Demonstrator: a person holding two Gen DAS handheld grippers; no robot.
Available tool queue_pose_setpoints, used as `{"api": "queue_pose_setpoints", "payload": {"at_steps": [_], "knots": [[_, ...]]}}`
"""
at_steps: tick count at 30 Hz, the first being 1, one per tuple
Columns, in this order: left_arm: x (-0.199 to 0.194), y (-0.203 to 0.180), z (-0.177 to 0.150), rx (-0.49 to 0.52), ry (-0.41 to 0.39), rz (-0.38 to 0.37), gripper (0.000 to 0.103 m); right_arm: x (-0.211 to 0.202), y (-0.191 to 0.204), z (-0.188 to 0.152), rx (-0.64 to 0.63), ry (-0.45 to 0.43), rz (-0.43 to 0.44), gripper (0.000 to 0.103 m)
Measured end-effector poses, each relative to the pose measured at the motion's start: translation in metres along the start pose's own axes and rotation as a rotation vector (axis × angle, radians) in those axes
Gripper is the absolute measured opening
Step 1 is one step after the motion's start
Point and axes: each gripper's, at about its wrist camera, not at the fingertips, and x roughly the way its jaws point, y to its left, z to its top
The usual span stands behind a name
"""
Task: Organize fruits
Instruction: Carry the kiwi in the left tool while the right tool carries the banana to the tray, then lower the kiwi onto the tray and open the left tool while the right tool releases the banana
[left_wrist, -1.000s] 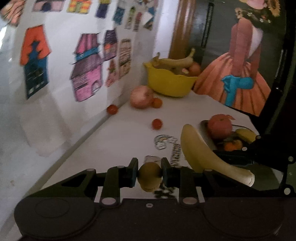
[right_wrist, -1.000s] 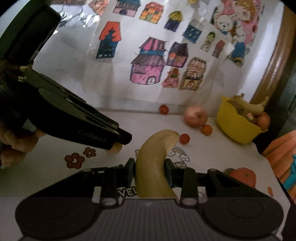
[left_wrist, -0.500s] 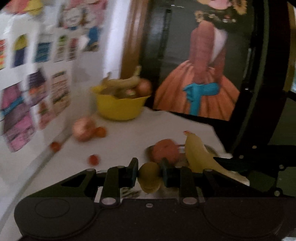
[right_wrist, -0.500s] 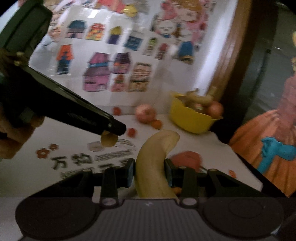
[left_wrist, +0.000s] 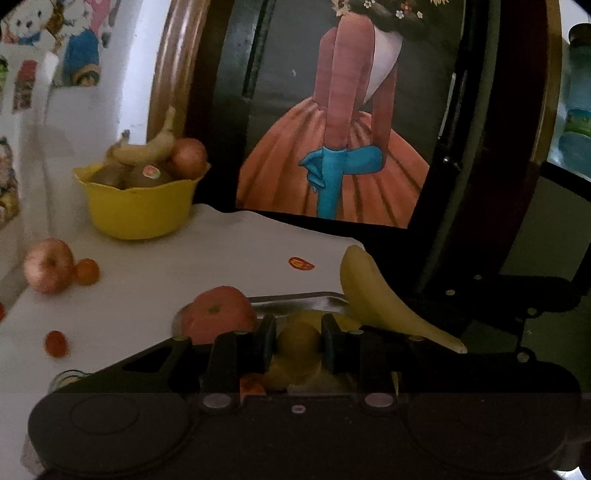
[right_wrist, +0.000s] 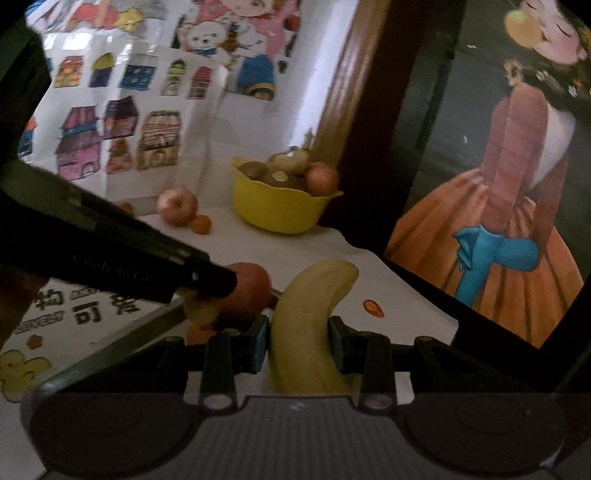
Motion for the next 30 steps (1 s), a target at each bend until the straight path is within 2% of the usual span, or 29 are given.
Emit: {"api": "queue_pose_setpoints", "payload": {"at_steps": [7, 20, 25, 30], "knots": [[0.022, 0.010, -0.006, -0.032, 0.018, 0.008, 0.028, 0.017, -0.007, -0.011, 0.005, 0.018, 0.030, 0.038], [0.033, 0.020, -0.015, -0.049, 0.046, 0.042, 0.029, 0.037, 0.002, -0.018, -0.011, 0.051, 0.048, 0.039], [0.031, 0.022, -0.018, -0.052, 0.046, 0.049, 0.031, 0.037, 0.007, -0.020, -0.035, 0.048, 0.036, 0.039], [0.029, 0.024, -0.018, -0.058, 0.048, 0.050, 0.040, 0.037, 0.014, -0.023, -0.046, 0.043, 0.038, 0.041]]}}
